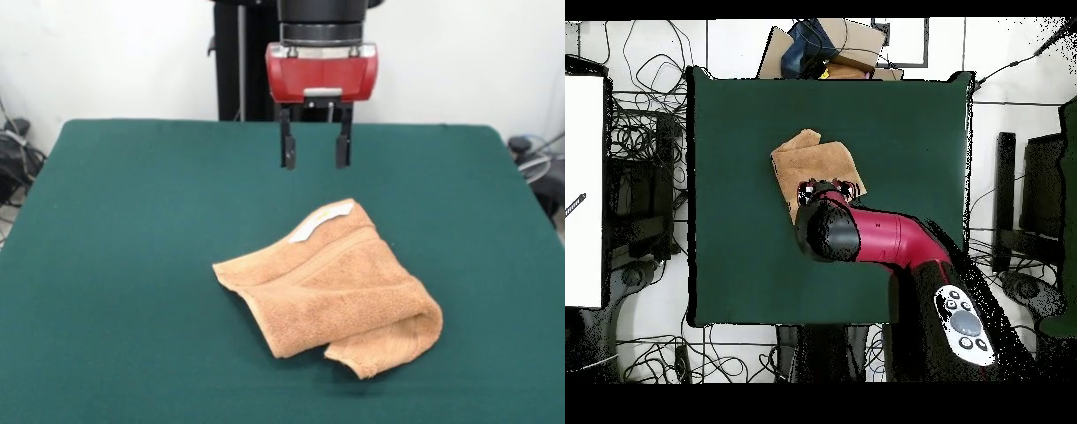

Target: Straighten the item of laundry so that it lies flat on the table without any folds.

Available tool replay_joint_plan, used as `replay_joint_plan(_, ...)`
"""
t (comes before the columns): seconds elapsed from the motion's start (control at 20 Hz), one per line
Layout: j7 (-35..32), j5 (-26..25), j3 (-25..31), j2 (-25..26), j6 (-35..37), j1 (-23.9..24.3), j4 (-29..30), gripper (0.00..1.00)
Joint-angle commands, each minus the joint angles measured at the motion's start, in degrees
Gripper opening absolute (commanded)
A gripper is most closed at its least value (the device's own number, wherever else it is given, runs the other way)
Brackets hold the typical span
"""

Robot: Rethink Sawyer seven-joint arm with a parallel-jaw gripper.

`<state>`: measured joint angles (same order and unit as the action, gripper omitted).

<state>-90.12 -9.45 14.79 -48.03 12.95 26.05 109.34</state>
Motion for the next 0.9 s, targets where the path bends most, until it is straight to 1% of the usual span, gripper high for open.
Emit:
replay_joint_plan(0.05,-9.51,0.41,-2.37,3.42,0.85,-1.24,1.12,1.0)
replay_joint_plan(0.35,-10.3,0.98,-3.49,5.62,-0.66,-2.57,-0.63,1.0)
replay_joint_plan(0.55,-10.83,1.68,-4.77,6.18,0.63,-4.31,-2.27,1.0)
replay_joint_plan(0.9,-10.87,2.67,-5.58,8.05,0.86,-5.66,-4.83,1.0)
